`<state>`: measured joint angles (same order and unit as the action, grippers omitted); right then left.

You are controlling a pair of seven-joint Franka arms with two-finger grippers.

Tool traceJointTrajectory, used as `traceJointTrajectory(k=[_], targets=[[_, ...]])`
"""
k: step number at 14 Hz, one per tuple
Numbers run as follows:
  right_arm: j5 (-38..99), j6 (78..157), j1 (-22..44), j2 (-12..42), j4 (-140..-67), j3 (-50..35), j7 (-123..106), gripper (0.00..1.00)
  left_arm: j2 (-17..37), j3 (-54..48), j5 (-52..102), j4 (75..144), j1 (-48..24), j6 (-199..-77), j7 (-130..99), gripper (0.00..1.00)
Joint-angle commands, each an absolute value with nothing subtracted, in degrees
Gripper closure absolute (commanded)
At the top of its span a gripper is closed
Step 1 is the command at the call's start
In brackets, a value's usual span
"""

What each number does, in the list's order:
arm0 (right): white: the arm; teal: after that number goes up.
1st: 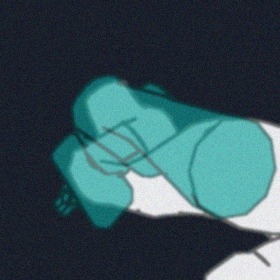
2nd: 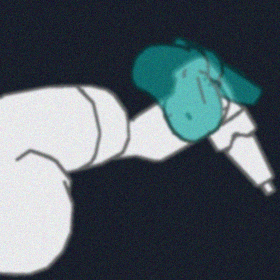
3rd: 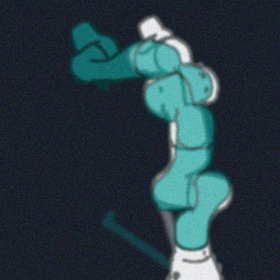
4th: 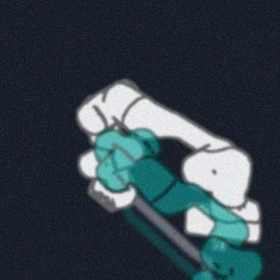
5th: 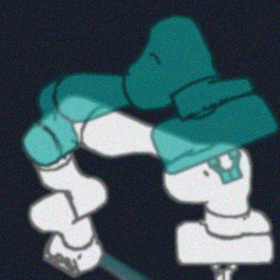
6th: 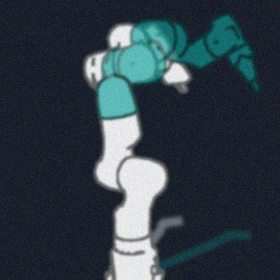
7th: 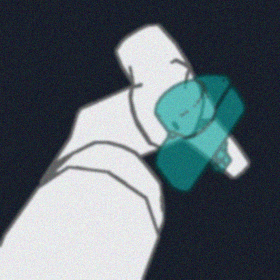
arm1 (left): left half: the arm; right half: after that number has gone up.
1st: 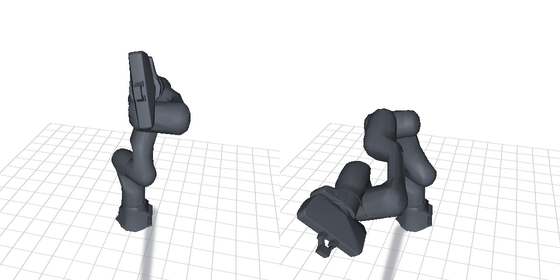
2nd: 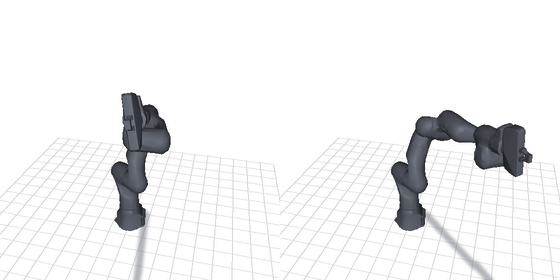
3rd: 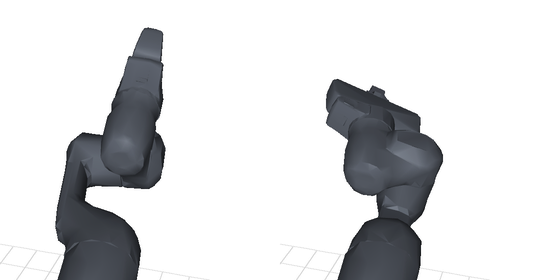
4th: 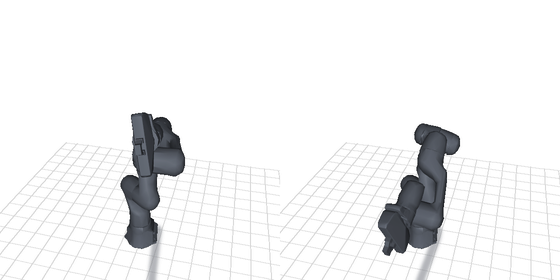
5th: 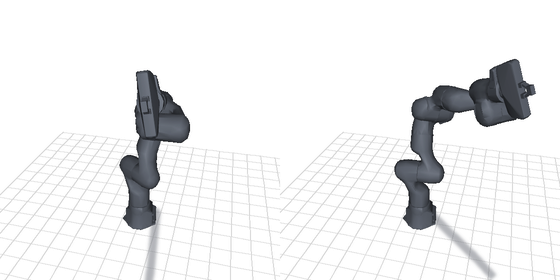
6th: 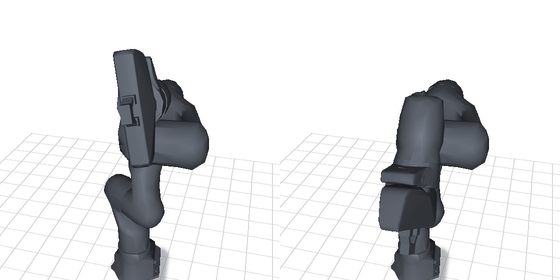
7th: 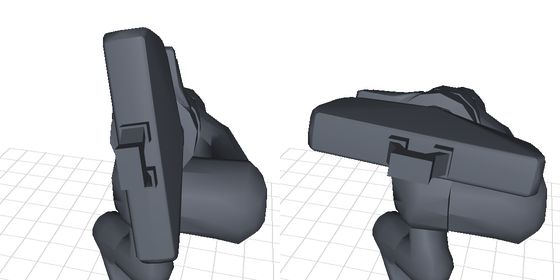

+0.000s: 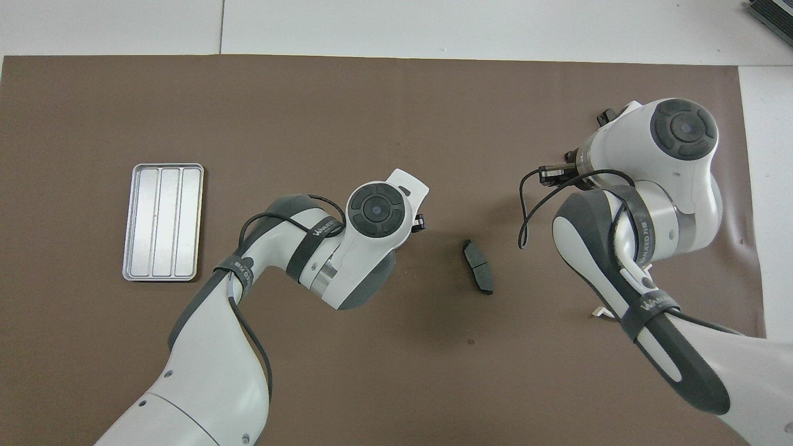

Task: Pick bearing gear from pile to tray
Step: 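Grasp the gear with the left gripper while the right gripper reaches gears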

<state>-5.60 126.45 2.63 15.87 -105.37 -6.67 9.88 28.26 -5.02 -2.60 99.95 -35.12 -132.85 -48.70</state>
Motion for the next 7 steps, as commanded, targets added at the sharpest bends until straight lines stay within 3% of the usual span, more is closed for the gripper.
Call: traceJointTrajectory(k=[1,7], targets=[[-4.57,125.86,2.37,15.38,-105.47,-7.29,11.60,1.00,25.67,-4.22,-3.69,104.41,-35.86,-136.22,-50.01,0.41],[-1.14,126.04,3.08,15.38,-105.47,-7.29,13.36,1.00,25.40,-4.22,-3.69,105.03,-35.60,-137.20,-49.92,0.45]])
